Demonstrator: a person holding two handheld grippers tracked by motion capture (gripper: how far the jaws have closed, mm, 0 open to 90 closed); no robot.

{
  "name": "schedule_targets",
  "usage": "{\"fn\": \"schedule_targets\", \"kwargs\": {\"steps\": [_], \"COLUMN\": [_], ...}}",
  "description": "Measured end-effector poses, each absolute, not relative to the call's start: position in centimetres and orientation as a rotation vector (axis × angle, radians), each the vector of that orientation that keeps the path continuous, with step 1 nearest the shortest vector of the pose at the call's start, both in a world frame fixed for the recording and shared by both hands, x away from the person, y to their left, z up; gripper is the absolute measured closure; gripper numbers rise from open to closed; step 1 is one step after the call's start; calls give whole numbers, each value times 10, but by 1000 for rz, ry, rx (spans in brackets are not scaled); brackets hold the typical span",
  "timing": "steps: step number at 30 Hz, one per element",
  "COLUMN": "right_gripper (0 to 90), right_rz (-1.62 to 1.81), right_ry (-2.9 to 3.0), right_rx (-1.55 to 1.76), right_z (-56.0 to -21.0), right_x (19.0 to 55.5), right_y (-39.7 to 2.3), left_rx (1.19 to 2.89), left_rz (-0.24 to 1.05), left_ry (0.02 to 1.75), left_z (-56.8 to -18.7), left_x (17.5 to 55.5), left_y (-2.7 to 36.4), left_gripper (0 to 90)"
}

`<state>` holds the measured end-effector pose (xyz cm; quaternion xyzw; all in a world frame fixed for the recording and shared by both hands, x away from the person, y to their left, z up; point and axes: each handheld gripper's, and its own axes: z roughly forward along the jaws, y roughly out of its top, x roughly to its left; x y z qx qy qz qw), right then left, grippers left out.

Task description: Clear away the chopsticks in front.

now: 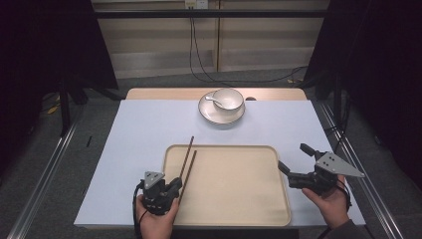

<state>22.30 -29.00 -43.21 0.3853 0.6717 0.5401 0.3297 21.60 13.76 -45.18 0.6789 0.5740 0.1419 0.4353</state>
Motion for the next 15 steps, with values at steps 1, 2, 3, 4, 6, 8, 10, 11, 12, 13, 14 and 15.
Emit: {"fn": "schedule_targets", "kwargs": {"steps": [1, 2, 3, 4, 6, 8, 10, 11, 12, 13, 14, 15], "right_gripper": [49, 49, 49, 49, 49, 49, 49, 48, 49, 49, 49, 49], "right_rz": [1411, 1410, 1408, 1408, 1409, 1410, 1410, 1410, 1410, 1408, 1408, 1407], "right_ry": [1756, 1756, 1758, 1758, 1752, 1752, 1752, 1753, 1757, 1757, 1758, 1758], "right_rx": [1009, 1011, 1007, 1007, 1014, 1014, 1014, 1013, 1008, 1011, 1005, 1004], "right_z": [-432, -432, -432, -432, -432, -432, -432, -432, -432, -432, -432, -432], "right_x": [223, 223, 223, 223, 223, 223, 223, 223, 223, 223, 223, 223], "right_y": [-290, -290, -290, -290, -290, -290, -290, -290, -290, -290, -290, -290], "left_rx": [1696, 1702, 1704, 1710, 1720, 1723, 1725, 1725, 1730, 1733, 1732, 1732], "left_rz": [354, 359, 352, 350, 354, 347, 341, 337, 334, 332, 330, 325], "left_ry": [1427, 1432, 1432, 1431, 1436, 1442, 1440, 1443, 1441, 1445, 1450, 1448], "left_z": [-452, -453, -453, -454, -455, -456, -457, -458, -458, -459, -459, -459], "left_x": [215, 214, 212, 211, 209, 207, 205, 204, 204, 203, 203, 202], "left_y": [138, 138, 138, 138, 138, 137, 138, 138, 138, 139, 139, 140], "left_gripper": [857, 857, 857, 857, 856, 856, 856, 856, 856, 856, 856, 856]}}
